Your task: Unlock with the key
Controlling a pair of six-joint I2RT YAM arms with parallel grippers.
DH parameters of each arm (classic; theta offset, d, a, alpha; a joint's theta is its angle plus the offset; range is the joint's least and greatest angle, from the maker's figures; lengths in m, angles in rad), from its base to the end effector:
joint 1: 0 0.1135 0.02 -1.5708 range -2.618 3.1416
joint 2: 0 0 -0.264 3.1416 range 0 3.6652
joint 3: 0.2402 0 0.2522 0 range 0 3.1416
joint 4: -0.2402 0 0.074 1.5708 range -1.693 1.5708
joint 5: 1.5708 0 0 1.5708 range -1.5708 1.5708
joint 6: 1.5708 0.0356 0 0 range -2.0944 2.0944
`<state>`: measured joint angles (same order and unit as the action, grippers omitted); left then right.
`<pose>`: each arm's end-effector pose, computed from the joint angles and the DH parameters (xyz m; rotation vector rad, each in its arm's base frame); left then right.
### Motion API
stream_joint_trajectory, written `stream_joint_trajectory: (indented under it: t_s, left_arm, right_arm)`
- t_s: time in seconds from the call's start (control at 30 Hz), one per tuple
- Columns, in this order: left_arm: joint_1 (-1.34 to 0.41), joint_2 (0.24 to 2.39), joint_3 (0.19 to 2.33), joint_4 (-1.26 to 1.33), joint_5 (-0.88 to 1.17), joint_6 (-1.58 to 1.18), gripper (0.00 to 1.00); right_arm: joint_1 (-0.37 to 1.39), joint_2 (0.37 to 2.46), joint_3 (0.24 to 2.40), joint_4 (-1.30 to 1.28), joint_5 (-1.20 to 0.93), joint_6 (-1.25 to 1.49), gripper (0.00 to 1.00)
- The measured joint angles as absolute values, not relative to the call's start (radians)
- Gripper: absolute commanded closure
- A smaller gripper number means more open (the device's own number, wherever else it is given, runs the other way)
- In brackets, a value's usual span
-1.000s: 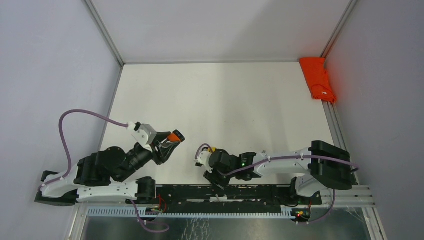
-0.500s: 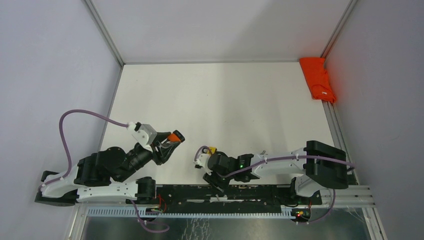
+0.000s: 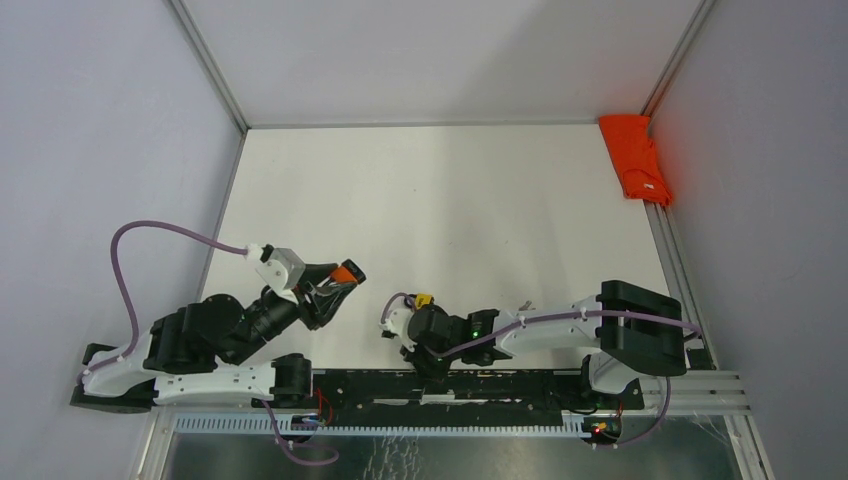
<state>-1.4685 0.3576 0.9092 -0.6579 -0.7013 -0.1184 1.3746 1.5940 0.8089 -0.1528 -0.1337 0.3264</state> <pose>0.0280 -0.0479 0.3746 0.5908 1.5821 -0.6164 0.0551 0.3015 0.1586 -1.4094 2.3195 0.7877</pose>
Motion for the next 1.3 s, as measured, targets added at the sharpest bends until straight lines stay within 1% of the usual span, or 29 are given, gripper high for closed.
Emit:
stream_joint_trajectory:
  t_s: [0.23, 0.5, 0.53, 0.7, 0.77, 0.9, 1.07, 1.23, 1.3]
  left_arm:
    - [-1.468, 0.346, 0.909, -0.661, -0.701, -0.12, 0.98]
    - [-1.468, 0.346, 0.909, -0.674, -0.701, -0.141, 0.98]
    - [-1.468, 0.346, 0.909, -0.676, -0.701, -0.141, 0.98]
    - [-1.468, 0.346, 0.909, -0.679, -0.701, -0.143, 0.98]
    - [-1.468, 0.346, 0.909, -0.679, -0.7, -0.144, 0.98]
    - [-1.468, 0.346, 0.909, -0.679, -0.697, -0.146, 0.98]
    - [-1.468, 0.347, 0.909, -0.679, -0.696, -0.148, 0.98]
    - [-1.468, 0.347, 0.909, -0.679, -0.693, -0.159, 0.98]
    - [-1.468, 0.347, 0.909, -0.679, -0.686, -0.16, 0.98]
  right_arm:
    - [1.38, 1.599, 0.828, -0.159, -0.118, 0.333, 1.0]
    - [1.381, 1.589, 0.834, -0.221, -0.025, 0.326, 1.0]
    - [1.381, 1.584, 0.834, -0.235, -0.013, 0.324, 0.98]
    - [1.381, 1.578, 0.834, -0.287, 0.005, 0.31, 0.72]
    - [1.381, 1.577, 0.833, -0.287, 0.001, 0.315, 0.68]
    - [1.381, 1.554, 0.821, -0.284, 0.001, 0.334, 0.65]
    - [1.381, 1.483, 0.786, -0.256, -0.021, 0.356, 0.68]
    - [1.381, 1.475, 0.785, -0.232, -0.089, 0.375, 0.63]
    - [1.381, 1.479, 0.784, -0.225, -0.103, 0.38, 0.62]
